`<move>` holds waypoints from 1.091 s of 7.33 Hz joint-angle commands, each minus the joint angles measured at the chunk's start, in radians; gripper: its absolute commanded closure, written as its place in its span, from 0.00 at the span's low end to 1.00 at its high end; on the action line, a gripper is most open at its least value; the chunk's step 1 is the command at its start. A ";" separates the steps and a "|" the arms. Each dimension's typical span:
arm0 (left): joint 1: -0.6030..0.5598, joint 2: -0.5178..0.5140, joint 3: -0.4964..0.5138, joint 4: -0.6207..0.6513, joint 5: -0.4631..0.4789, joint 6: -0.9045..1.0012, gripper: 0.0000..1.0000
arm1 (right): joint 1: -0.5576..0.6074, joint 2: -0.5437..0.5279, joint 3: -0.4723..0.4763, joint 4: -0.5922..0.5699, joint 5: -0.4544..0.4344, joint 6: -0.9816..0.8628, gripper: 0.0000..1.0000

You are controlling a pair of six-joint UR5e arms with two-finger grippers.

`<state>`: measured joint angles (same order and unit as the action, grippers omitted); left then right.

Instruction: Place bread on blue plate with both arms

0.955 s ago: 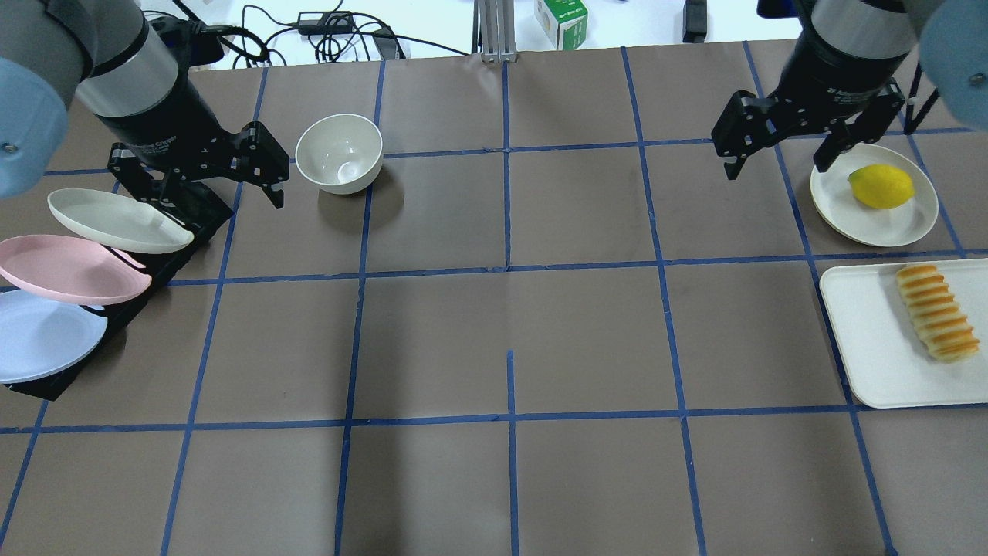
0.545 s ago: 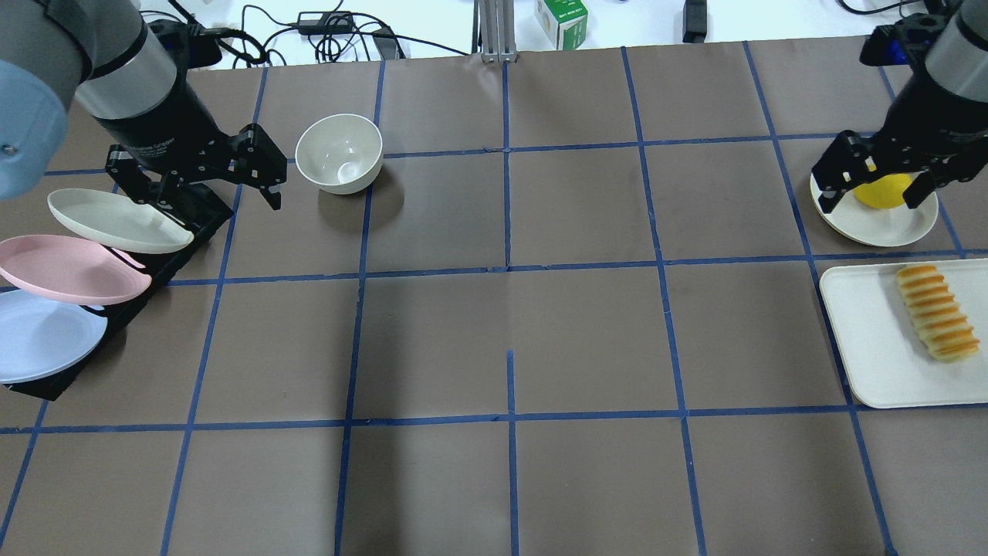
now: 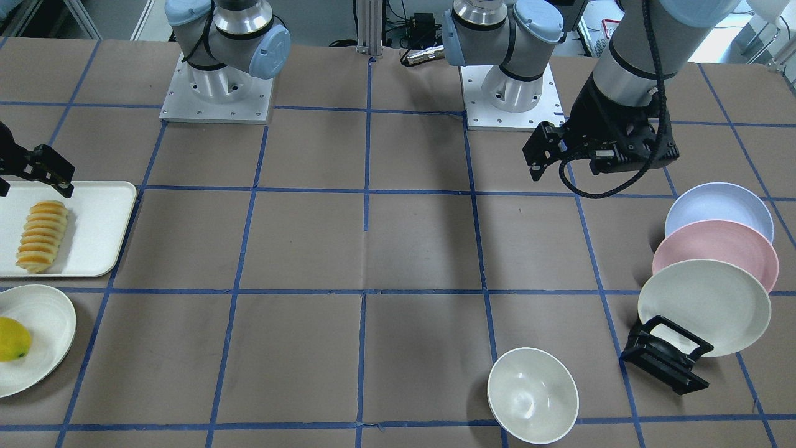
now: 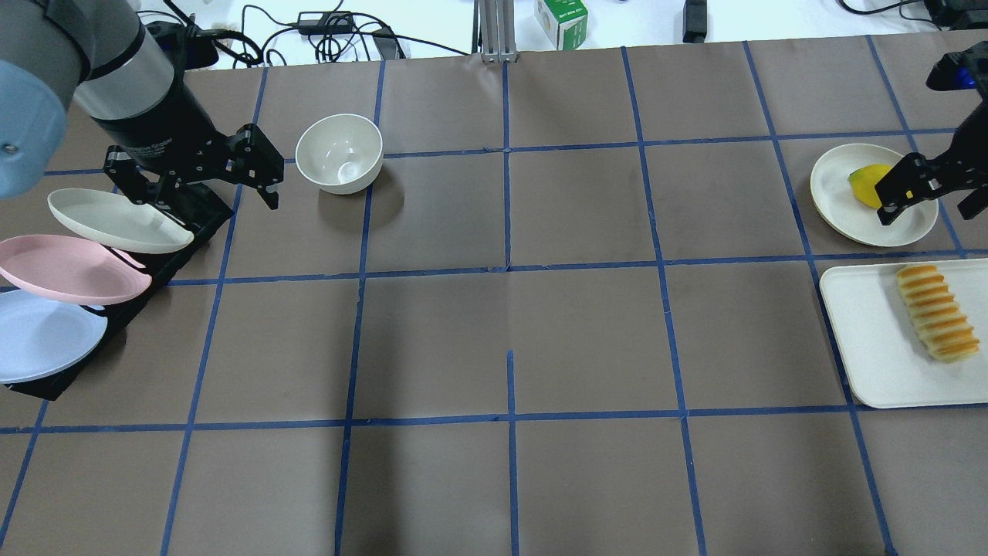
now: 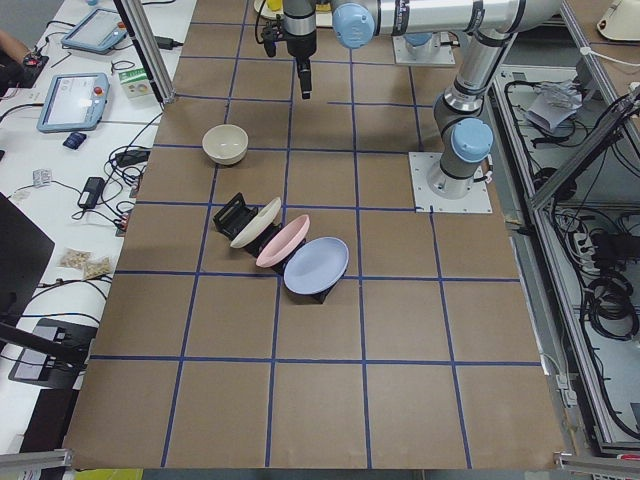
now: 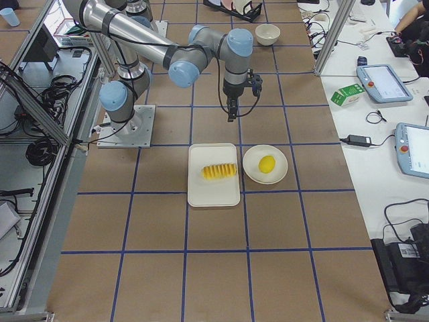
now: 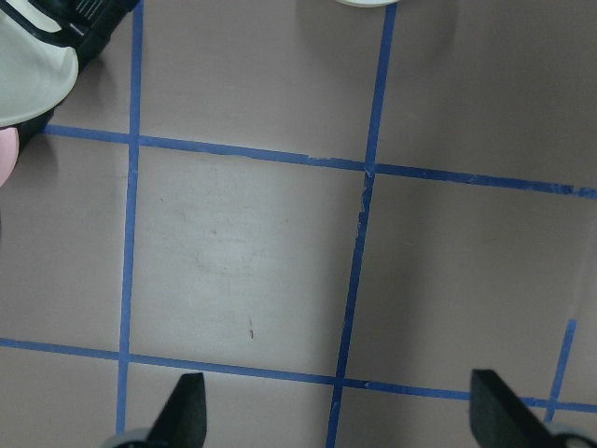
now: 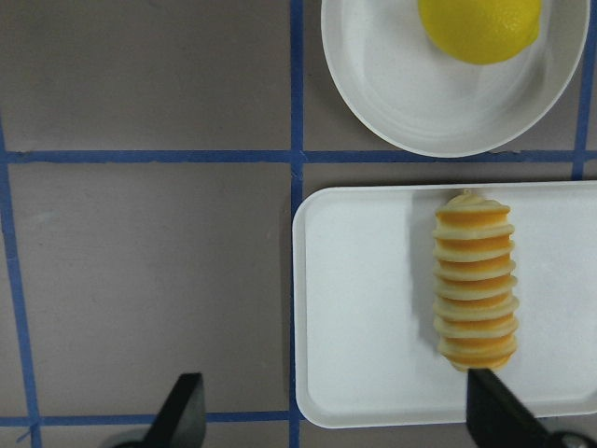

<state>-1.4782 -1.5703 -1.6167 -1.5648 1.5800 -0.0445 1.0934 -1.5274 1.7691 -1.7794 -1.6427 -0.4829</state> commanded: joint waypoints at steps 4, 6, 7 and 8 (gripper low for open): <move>0.198 -0.017 0.006 0.003 -0.003 0.003 0.00 | -0.093 0.059 0.004 -0.006 -0.092 0.133 0.00; 0.384 -0.030 0.009 0.003 -0.003 0.140 0.00 | -0.127 0.061 0.012 -0.015 -0.095 -0.048 0.00; 0.463 -0.033 0.014 0.014 0.000 0.226 0.00 | -0.145 0.064 0.024 -0.028 -0.086 -0.066 0.01; 0.540 -0.040 0.003 0.014 -0.002 0.315 0.00 | -0.165 0.062 0.054 -0.104 -0.091 -0.095 0.18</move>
<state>-1.0386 -1.6021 -1.6073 -1.5539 1.5785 0.1632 0.9537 -1.4651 1.7955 -1.8210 -1.7328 -0.5344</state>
